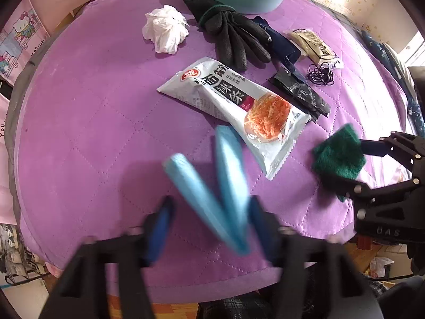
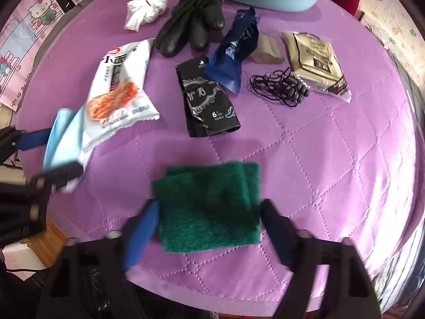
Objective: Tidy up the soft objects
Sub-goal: 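Grasp the blue face mask with the left gripper while the right grasps the green pad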
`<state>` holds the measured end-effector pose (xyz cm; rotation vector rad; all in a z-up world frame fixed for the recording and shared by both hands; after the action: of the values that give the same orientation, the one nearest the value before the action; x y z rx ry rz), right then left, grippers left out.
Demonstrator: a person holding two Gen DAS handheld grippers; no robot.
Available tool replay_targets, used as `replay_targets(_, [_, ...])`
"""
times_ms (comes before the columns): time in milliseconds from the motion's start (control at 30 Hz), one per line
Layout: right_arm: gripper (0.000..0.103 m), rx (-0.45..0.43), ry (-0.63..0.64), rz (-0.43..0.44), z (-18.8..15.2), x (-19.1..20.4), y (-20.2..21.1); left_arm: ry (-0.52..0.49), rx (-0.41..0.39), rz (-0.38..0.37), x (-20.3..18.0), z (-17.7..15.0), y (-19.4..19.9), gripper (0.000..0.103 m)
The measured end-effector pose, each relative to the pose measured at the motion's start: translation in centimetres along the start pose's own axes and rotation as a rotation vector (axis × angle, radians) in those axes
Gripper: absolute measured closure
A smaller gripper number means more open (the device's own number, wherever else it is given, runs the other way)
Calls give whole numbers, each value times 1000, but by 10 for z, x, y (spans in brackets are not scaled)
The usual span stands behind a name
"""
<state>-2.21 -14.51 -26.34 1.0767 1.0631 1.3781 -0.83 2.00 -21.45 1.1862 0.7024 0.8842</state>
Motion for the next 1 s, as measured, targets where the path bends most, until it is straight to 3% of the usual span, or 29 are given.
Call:
replay_targets(33, [46, -4, 1, 11, -1, 1, 2, -2, 3, -4, -2, 0, 3, 71])
replay_targets(100, [82, -7, -5, 28, -1, 0, 8, -10, 3, -25, -4, 1, 4, 74])
replay_targets(200, [93, -8, -16, 43, -1, -3, 16, -14, -12, -29, -7, 1, 10, 78])
replay_targets(500, [94, -37, -55, 74, 6, -12, 40, -28, -56, -38, -11, -3, 41, 79])
replay_targets(1000, [94, -126, -96, 78, 32, -32, 86, -95, -177, -29, -15, 38, 90, 79])
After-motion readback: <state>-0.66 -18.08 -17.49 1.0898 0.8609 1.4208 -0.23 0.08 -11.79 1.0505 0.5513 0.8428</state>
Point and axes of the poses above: each gripper's, at about its wrist camera, not at the fingertips, and y roughly against the way its jaws point, x to its left, z to its top, the point moved 4 cm from there along -y, roughly the way its jaws point, and after that the axes turned 13 degrees about -y, right-handed, at the moved point
